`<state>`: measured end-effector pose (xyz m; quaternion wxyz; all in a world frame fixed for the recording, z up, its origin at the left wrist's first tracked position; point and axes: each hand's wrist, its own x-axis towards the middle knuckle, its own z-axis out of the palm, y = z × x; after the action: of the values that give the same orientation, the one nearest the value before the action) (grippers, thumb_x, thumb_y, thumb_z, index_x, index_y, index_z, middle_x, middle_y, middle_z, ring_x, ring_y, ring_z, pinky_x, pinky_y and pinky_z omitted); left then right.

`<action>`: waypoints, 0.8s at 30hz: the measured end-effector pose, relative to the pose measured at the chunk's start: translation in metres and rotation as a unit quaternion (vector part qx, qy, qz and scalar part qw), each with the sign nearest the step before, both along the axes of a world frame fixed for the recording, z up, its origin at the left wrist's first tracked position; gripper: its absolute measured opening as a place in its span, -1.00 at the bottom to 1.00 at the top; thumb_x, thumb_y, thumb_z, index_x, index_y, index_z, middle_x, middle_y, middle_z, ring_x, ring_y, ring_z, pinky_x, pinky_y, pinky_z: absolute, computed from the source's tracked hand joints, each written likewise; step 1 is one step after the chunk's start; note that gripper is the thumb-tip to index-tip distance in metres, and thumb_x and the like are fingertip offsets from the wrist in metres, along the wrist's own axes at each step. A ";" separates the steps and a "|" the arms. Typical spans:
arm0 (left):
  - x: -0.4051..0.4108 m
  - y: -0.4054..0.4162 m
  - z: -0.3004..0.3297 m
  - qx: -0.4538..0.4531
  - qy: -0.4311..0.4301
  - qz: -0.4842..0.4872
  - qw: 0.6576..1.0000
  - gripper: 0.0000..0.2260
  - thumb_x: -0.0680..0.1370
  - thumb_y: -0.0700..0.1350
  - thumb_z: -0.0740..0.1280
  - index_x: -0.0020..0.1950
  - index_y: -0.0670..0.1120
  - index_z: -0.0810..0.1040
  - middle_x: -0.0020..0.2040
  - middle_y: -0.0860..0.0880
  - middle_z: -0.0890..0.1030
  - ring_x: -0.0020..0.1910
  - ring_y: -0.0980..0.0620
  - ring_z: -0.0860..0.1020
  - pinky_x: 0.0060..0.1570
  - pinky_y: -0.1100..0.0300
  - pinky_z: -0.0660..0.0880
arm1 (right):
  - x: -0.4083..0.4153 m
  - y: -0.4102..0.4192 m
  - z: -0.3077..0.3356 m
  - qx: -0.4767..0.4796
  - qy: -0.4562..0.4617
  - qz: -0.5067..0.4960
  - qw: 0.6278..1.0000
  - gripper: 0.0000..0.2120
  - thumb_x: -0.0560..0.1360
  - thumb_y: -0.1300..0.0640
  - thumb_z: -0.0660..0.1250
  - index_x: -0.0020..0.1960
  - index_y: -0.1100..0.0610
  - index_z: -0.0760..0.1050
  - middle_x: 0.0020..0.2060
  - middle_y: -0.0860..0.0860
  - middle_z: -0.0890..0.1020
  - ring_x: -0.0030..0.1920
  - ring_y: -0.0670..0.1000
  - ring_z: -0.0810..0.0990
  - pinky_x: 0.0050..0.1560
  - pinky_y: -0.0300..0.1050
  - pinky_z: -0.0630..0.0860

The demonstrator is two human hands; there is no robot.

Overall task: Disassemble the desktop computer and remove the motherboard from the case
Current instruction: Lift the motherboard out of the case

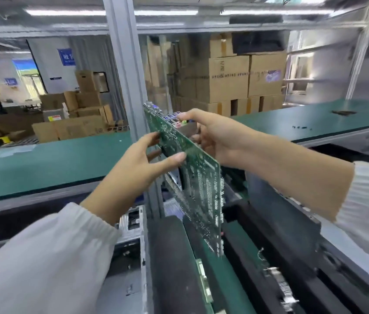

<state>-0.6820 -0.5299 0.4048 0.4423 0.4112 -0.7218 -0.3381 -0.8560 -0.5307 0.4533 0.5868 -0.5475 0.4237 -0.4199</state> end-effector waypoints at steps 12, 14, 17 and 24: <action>-0.153 -0.079 -0.073 0.267 0.151 -0.027 0.951 -0.80 0.56 -0.29 0.30 0.17 -0.19 0.52 -0.04 -0.16 0.67 -0.14 -0.03 0.66 -0.10 0.16 0.63 | -0.129 -0.091 -0.088 0.042 0.115 -0.060 0.991 -0.82 0.56 0.05 0.27 -0.09 0.17 0.49 -0.31 0.07 0.57 -0.40 -0.02 0.48 -0.35 -0.22 0.43; -0.168 -0.094 -0.097 0.313 0.199 -0.019 0.929 -0.87 0.61 -0.17 0.25 0.05 -0.14 0.57 -0.15 -0.09 0.69 -0.18 0.01 0.66 -0.05 0.13 0.59 | -0.138 -0.109 -0.115 0.067 0.139 -0.062 0.986 -0.82 0.57 0.07 0.26 -0.09 0.19 0.51 -0.33 0.07 0.57 -0.40 -0.01 0.48 -0.32 -0.19 0.43; -0.189 -0.116 -0.137 0.332 0.181 -0.020 0.926 -0.84 0.63 -0.08 0.22 0.09 -0.08 0.57 -0.07 -0.02 0.69 -0.08 0.05 0.63 0.17 0.03 0.48 | -0.150 -0.134 -0.154 0.116 0.166 -0.081 0.976 -0.82 0.59 0.09 0.23 -0.05 0.19 0.49 -0.35 0.06 0.56 -0.39 -0.01 0.50 -0.37 -0.21 0.43; -0.210 -0.147 -0.204 0.390 0.151 0.026 0.908 -0.73 0.63 -0.06 0.22 0.32 -0.04 0.38 0.23 0.05 0.53 0.18 0.12 0.49 0.10 0.10 0.43 | -0.162 -0.175 -0.220 0.190 0.236 -0.116 0.946 -0.82 0.61 0.13 0.19 0.02 0.26 0.43 -0.33 0.12 0.56 -0.40 -0.01 0.50 -0.32 -0.18 0.44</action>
<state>-0.8923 -0.6765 0.2011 0.3595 0.5136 -0.4461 -0.6388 -1.0178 -0.7059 0.2332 0.5105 -0.4561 0.6827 -0.2553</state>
